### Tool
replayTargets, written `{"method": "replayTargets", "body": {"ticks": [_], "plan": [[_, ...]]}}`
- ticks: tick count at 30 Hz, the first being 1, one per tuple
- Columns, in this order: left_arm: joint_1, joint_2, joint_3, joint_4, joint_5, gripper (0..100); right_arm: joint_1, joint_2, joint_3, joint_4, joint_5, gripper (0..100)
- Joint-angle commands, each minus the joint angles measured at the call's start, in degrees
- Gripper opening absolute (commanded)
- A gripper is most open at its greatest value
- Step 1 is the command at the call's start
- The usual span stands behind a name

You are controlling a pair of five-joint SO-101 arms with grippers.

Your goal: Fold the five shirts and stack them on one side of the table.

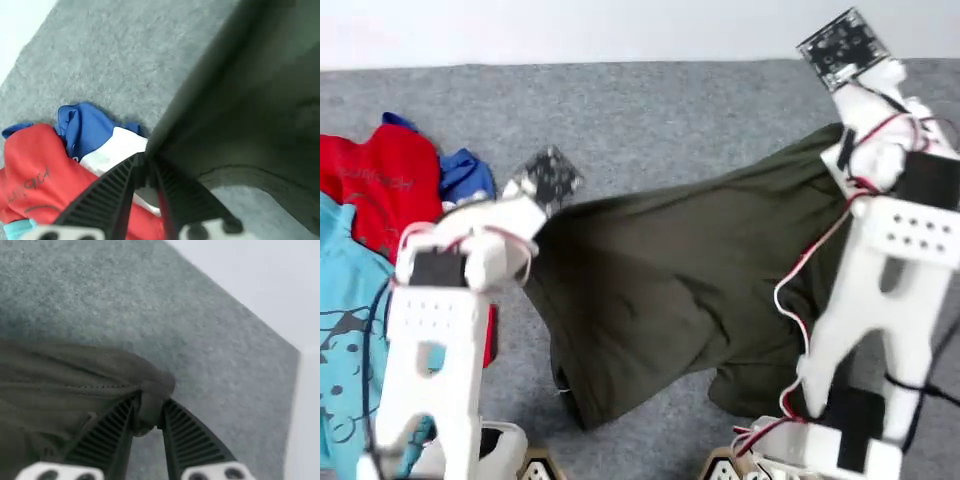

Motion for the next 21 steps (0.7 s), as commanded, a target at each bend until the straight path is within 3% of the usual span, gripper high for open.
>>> {"method": "replayTargets", "body": {"ticks": [1,11,21], "plan": [[-2.46,13.63,-10.77,-5.1,0.0,0,-0.22,2.77,1.49,-8.57,-0.53,1.1],[-2.55,49.93,-47.78,-5.36,0.18,0,-0.22,17.8,1.49,-23.87,-2.81,1.2],[-2.46,77.98,-80.92,-5.36,4.13,0,-0.22,28.79,1.41,-35.47,-2.9,1.2]]}}
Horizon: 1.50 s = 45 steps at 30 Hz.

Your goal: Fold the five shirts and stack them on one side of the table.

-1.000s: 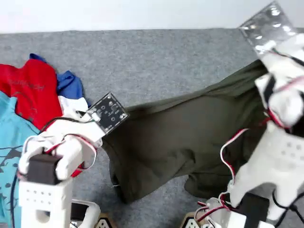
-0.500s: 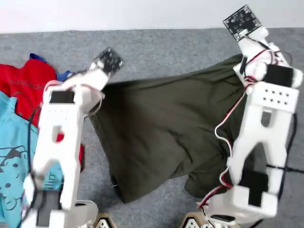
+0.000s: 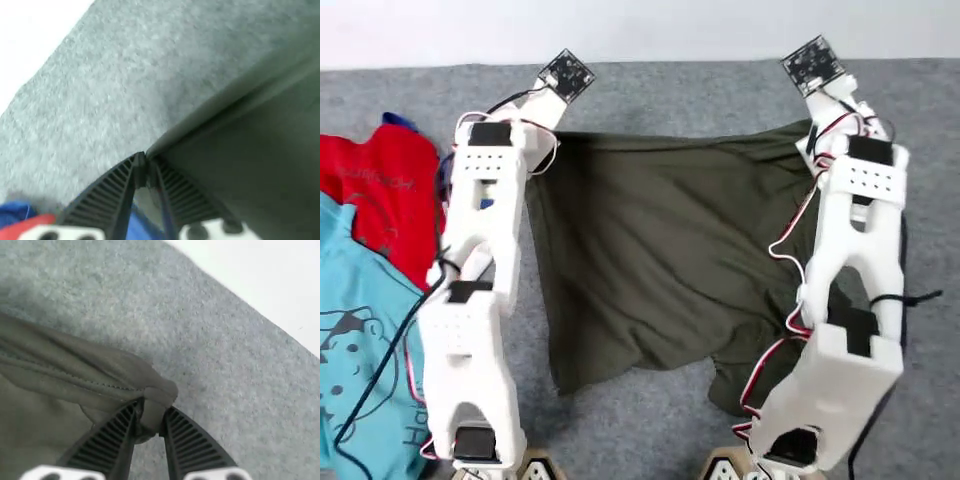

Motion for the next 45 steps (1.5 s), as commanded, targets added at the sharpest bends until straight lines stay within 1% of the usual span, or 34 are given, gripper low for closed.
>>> {"method": "replayTargets", "body": {"ticks": [1,4,7,9,14,16,18,20,22,23,28,31,34,38,41,43,45], "plan": [[-1.41,7.03,-13.93,-1.05,0.97,0,0.04,0.92,-0.7,-4.44,-0.44,1.2],[-1.14,13.36,-22.11,0.62,0.97,0,0.04,2.42,-0.7,-5.58,-0.44,1.2],[-0.7,18.11,-30.11,7.03,0.62,0,0.04,3.21,-0.79,-5.58,-0.18,1.2],[-0.62,21.01,-34.24,9.58,0.62,0,0.22,3.38,-0.79,-5.58,-0.18,1.2],[-0.62,26.64,-41.1,12.04,0.62,1,0.4,3.38,-0.79,-6.9,-0.18,1.2],[-0.53,26.99,-43.47,14.95,0.62,5,0.13,3.3,-1.49,-6.55,-0.18,1.3],[-0.44,26.99,-45.23,17.67,0.62,12,0.04,2.86,-2.2,-5.05,-0.18,4.2],[-0.44,26.99,-47.69,20.22,0.62,15,0.04,2.77,-4.22,-1.1,-0.18,10.1],[-0.44,26.99,-49.98,22.68,0.53,15,0.04,2.77,-7.65,4.97,-0.44,17.3],[-0.44,26.9,-51.21,24.0,0.53,16,0.04,2.86,-9.32,8.31,-0.53,19.1],[0.09,26.81,-58.15,31.47,0.35,17,-0.04,2.86,-17.32,20.97,-0.53,19.7],[1.14,24.62,-57.89,35.69,-1.41,17,-0.13,2.86,-20.57,26.07,-0.35,19.8],[2.2,22.07,-57.89,39.38,-1.32,17,-0.57,2.86,-23.91,32.31,-0.26,19.8],[2.29,18.46,-57.8,39.38,-1.14,17,-1.36,2.86,-29.71,44.0,-0.35,19.6],[3.08,15.21,-54.64,39.38,-1.14,14,-1.63,2.86,-33.23,52.53,-0.53,19.5],[3.43,12.66,-51.12,39.38,-1.14,12,-1.63,2.86,-34.73,56.75,-0.53,19.4],[3.69,9.58,-46.29,39.38,-1.05,10,-1.27,2.59,-34.73,57.71,-0.79,18.8]]}}
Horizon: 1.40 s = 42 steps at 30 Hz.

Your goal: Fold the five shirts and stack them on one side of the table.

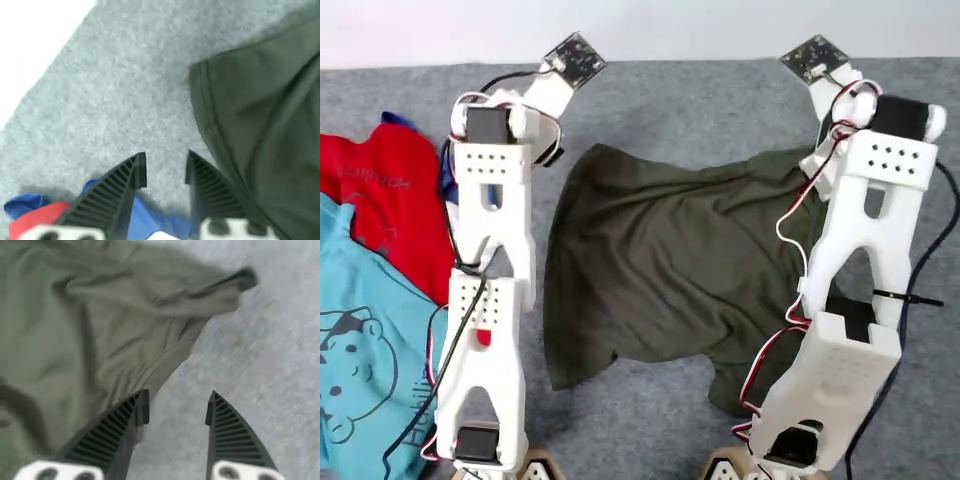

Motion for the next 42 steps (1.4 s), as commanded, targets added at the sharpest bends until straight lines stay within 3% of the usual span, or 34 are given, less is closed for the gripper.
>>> {"method": "replayTargets", "body": {"ticks": [1,8,17,24,34,42], "plan": [[0.79,-9.05,6.99,1.58,0.09,8,-0.04,-2.24,-3.34,3.21,-2.02,17.3],[2.81,-23.91,31.43,1.58,6.86,0,0.57,-10.59,2.64,3.3,-5.19,4.3],[6.68,-43.78,64.84,1.49,12.57,0,0.4,-30.99,36.22,3.21,-5.19,1.0],[8.97,-53.71,89.36,1.49,12.75,0,0.48,-44.97,61.98,3.03,-4.84,1.0],[10.73,-54.68,107.38,0.88,2.46,2,0.48,-48.66,85.36,-6.64,-3.34,1.0],[10.73,-54.24,115.47,-7.82,1.58,10,0.48,-48.57,92.75,-14.02,0.53,1.0]]}}
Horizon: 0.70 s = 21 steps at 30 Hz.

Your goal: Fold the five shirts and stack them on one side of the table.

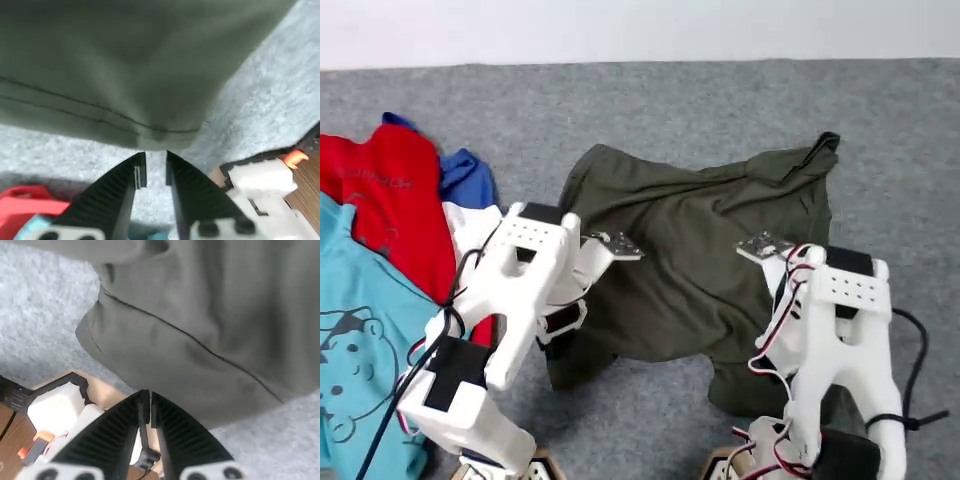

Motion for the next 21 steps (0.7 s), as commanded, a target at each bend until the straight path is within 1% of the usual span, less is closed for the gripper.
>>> {"method": "replayTargets", "body": {"ticks": [1,4,7,10,14,17,21], "plan": [[0.44,-1.41,2.86,-4.22,-1.67,11,0.48,-1.98,1.85,-3.91,1.41,1.0],[-0.09,4.57,3.3,-5.01,-4.75,11,0.57,-1.89,3.6,-7.25,1.41,1.0],[-2.2,13.1,-0.4,-5.36,-5.54,11,0.75,0.57,3.52,-9.98,1.41,1.0],[-5.27,21.19,-8.48,-3.25,-5.54,11,0.84,5.32,3.52,-13.32,1.41,1.0],[-9.49,29.01,-22.99,3.43,-5.63,8,1.54,11.91,-0.53,-14.55,1.14,1.1],[-11.6,31.56,-32.4,5.89,-5.63,6,4.44,16.31,-6.07,-14.55,1.05,1.1],[-11.96,31.65,-37.67,5.89,-5.54,6,9.27,21.14,-13.98,-14.37,1.05,1.1]]}}
